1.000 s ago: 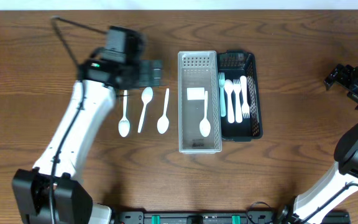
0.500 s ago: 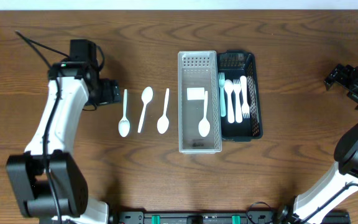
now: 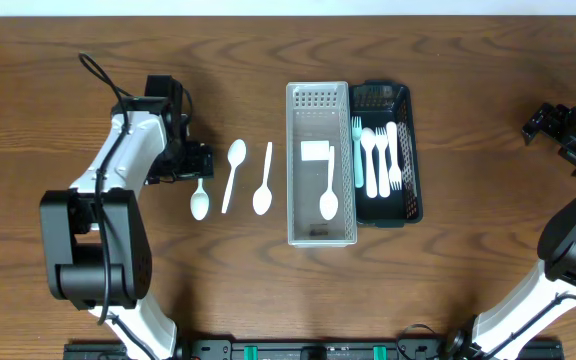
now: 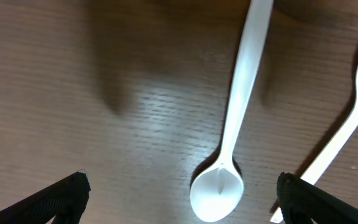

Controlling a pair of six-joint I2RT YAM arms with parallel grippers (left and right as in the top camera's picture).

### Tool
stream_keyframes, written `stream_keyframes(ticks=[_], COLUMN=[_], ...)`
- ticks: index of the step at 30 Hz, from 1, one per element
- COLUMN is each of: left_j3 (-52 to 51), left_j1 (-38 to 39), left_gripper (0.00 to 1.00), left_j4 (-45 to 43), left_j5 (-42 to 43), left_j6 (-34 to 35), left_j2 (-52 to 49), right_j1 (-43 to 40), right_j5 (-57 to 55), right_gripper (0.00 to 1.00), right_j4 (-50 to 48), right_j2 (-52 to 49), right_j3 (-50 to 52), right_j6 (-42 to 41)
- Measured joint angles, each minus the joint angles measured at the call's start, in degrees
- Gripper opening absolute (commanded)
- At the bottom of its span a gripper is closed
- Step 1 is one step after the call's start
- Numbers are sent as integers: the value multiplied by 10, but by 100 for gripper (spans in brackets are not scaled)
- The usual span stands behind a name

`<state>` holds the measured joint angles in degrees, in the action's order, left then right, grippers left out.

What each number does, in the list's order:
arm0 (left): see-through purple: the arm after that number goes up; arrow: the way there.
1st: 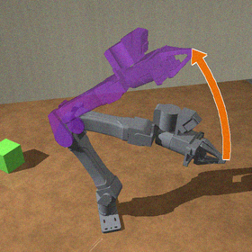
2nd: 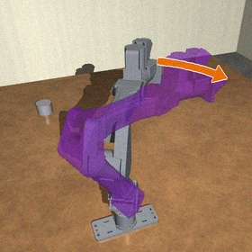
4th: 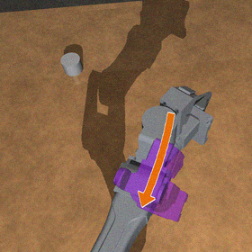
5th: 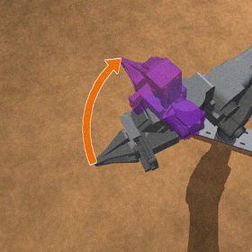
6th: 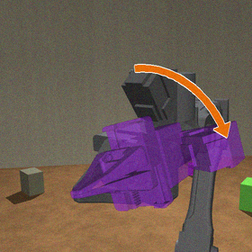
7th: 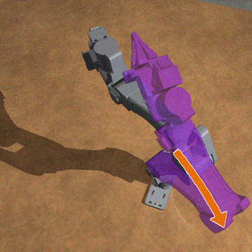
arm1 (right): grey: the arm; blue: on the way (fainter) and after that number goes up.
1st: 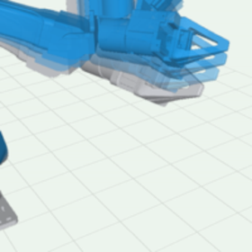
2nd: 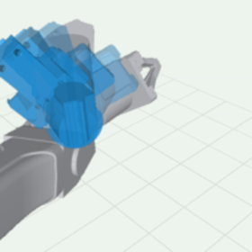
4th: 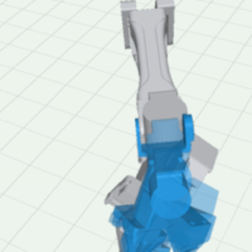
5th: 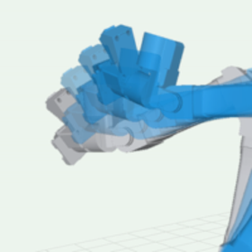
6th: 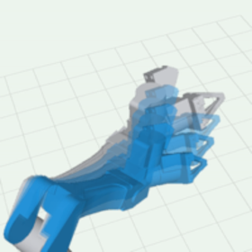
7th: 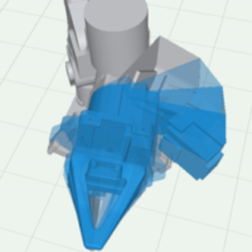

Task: Pack container
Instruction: 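Move the left gripper back and grasp the next white spoon, then lift the spoon and drop it into the grey basket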

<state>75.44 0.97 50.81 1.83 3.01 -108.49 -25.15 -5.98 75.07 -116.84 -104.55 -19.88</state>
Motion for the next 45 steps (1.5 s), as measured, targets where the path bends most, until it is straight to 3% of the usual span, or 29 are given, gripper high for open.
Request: stream_keyframes(ticks=[24, 33, 35, 45], left_j3=[0, 0, 0, 2], left_j1=[0, 0, 0, 0], left_gripper=[100, 11, 6, 6], left_j4=[-23, -26, -26, -5], left_j5=[17, 21, 22, 23], left_j6=[-29, -30, -32, -32], left_j2=[-67, -67, -67, -67], right_j1=[0, 0, 0, 0], right_j5=[0, 0, 0, 0], right_gripper=[99, 99, 99, 99], right_j4=[0, 0, 0, 0], right_j2=[0, 0, 0, 0], right_j3=[0, 0, 0, 0], right_j6=[0, 0, 0, 0])
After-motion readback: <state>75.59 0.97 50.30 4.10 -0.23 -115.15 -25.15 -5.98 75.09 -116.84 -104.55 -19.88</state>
